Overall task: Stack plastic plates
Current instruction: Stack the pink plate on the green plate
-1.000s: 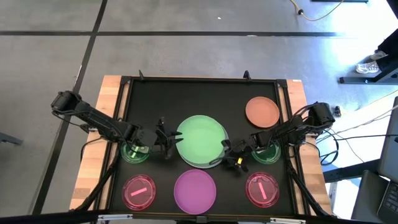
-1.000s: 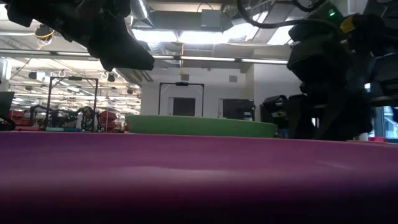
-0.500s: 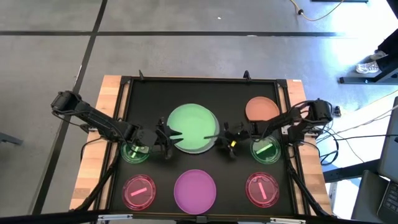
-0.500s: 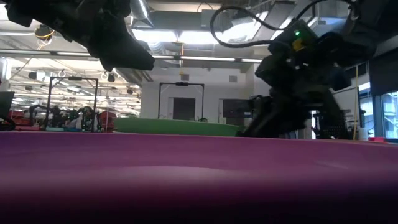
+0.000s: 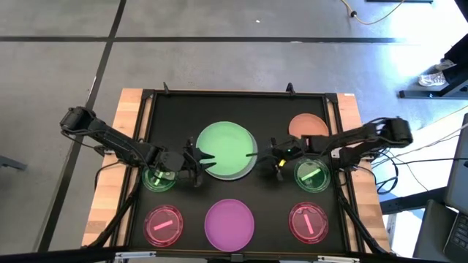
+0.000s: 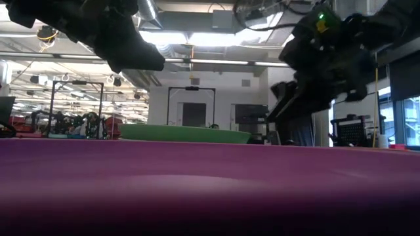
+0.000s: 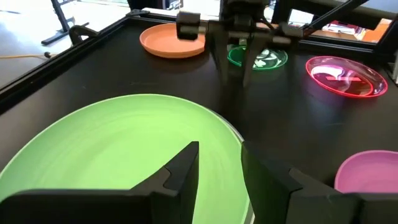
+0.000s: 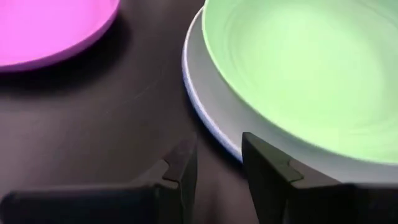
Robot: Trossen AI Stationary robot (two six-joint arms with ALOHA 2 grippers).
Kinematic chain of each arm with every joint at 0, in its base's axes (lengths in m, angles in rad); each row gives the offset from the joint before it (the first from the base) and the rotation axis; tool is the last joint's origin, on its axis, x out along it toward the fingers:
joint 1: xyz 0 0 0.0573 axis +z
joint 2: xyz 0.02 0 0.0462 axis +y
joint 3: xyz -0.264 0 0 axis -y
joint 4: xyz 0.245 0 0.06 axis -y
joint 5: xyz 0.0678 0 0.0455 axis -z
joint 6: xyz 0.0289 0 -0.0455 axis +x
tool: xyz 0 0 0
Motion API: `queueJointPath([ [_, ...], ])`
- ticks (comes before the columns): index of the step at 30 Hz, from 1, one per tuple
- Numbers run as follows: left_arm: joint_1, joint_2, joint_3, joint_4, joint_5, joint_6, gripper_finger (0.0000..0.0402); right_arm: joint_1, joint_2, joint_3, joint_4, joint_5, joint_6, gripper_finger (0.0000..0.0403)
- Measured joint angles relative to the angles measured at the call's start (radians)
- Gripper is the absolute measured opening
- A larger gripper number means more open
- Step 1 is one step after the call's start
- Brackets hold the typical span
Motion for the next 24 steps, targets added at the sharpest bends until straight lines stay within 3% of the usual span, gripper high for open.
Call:
queueJointPath([
  [8, -0.031, 0.011, 0.000, 0.060, 0.041, 0.019, 0.0114, 0.088, -0.100, -0.005, -0.056, 0.016, 0.030, 0.0117],
  [14, -0.101, 0.114, 0.005, 0.171, 0.092, -0.010, 0.0114, 0.166, -0.092, -0.005, -0.030, 0.127, 0.026, 0.0117],
  [21, -0.154, 0.311, 0.140, 0.160, 0.146, -0.108, 0.0114, 0.235, -0.092, -0.005, -0.020, 0.158, 0.075, 0.0117],
  [24, -0.174, 0.394, 0.248, 0.052, 0.157, -0.182, 0.0114, 0.272, -0.092, -0.005, -0.020, 0.193, 0.079, 0.0117],
])
